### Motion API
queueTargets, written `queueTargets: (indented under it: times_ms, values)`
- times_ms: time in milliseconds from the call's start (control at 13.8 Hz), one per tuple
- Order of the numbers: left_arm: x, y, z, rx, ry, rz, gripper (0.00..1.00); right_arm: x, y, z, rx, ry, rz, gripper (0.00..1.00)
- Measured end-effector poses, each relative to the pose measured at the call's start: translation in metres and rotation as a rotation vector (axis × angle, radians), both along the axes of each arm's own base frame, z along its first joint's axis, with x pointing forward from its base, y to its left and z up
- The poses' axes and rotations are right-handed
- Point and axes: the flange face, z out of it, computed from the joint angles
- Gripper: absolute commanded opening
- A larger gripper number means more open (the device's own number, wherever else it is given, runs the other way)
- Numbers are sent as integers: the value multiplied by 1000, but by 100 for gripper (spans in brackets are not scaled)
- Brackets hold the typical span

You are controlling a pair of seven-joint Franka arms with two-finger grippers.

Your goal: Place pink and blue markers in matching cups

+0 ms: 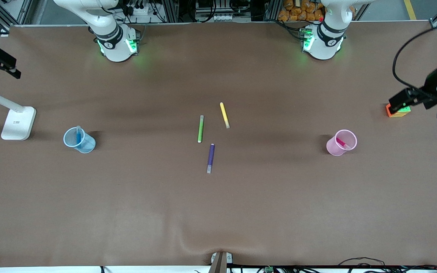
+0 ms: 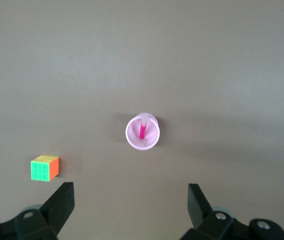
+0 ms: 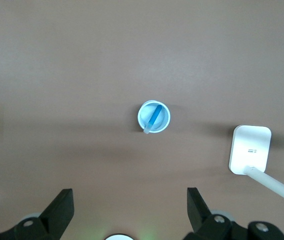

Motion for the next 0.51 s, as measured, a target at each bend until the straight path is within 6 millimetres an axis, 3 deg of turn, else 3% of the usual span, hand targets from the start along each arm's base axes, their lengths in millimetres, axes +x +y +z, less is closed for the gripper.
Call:
queueTargets:
  times_ms: [218,508]
  values:
    - [-31,7,7,-16,8,16,100,15,-13,-1,-10,-1,-22,100]
    - [-48,7,12,-33,23,27,100,23,-12,-1,-12,18,-20,100]
